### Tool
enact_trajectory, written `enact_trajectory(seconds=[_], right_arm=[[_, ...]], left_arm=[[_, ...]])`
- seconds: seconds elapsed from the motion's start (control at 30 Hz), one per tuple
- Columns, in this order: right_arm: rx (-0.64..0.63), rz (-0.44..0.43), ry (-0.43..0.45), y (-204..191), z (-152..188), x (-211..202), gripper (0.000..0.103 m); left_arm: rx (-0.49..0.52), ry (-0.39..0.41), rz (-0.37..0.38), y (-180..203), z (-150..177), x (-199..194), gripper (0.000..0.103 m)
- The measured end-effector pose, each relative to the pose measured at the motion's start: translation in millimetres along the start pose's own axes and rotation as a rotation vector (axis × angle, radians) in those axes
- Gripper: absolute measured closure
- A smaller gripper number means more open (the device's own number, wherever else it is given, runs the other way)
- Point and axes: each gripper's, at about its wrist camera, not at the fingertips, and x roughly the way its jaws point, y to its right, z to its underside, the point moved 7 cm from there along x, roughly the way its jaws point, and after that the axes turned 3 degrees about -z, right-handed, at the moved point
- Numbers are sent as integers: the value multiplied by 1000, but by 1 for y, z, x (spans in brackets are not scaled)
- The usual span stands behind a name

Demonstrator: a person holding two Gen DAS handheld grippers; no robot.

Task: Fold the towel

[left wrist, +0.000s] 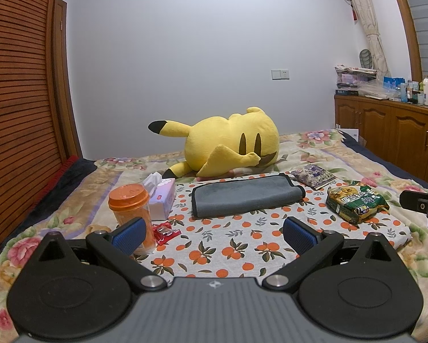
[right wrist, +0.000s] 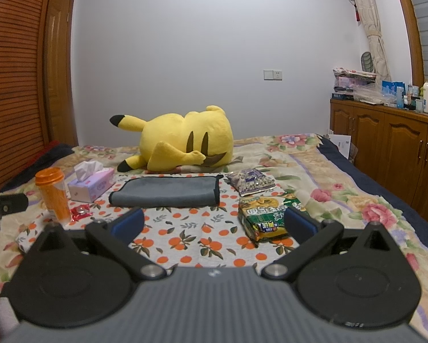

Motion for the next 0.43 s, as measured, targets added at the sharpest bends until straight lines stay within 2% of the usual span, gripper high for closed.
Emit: enact_trajectory(seconds=[0.43], right_arm=[[1,0,-2,0,0,0,0]], left_arm=[[7,0,-4,-4,3,1,0]])
